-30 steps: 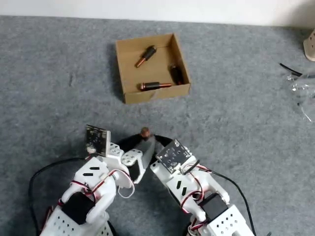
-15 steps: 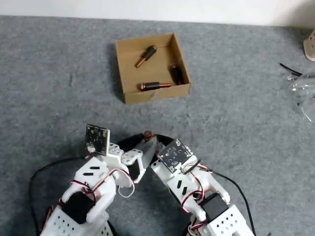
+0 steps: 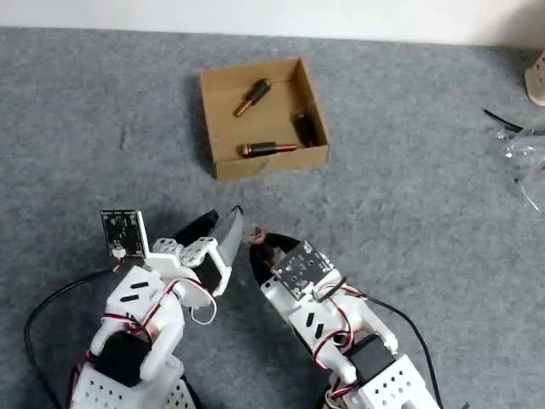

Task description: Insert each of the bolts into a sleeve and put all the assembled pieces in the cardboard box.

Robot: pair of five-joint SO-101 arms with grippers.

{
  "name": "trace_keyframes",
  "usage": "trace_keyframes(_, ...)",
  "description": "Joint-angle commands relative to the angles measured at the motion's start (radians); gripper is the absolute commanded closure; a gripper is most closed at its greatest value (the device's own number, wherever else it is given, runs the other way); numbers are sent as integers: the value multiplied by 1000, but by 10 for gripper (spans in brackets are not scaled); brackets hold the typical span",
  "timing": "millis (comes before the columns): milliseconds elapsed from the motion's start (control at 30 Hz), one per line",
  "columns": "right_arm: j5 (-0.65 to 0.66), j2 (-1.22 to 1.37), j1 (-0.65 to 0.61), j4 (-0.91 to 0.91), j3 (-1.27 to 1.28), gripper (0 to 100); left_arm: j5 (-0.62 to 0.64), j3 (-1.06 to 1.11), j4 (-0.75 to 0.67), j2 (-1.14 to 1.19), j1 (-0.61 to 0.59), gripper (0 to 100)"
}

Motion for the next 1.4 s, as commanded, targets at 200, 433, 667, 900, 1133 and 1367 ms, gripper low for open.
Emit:
trace_keyframes(200,3,-15,15,-33,-5,995,-2,-51,-11,-12,-179,998)
trace_keyframes(433,5,-15,19,-33,-5,995,-2,8,-18,-12,-186,995)
trace_keyframes(667,5,-13,113,-116,-2,995,-3,91,-81,-12,-188,994)
trace_keyframes(900,5,-5,113,-122,-7,995,-95,96,-77,-12,-188,994)
trace_keyframes(1133,5,-2,114,-122,-58,995,-95,96,-75,-12,-188,994)
trace_keyframes(1367,5,-1,114,-124,-131,995,-94,94,-78,-12,-188,994)
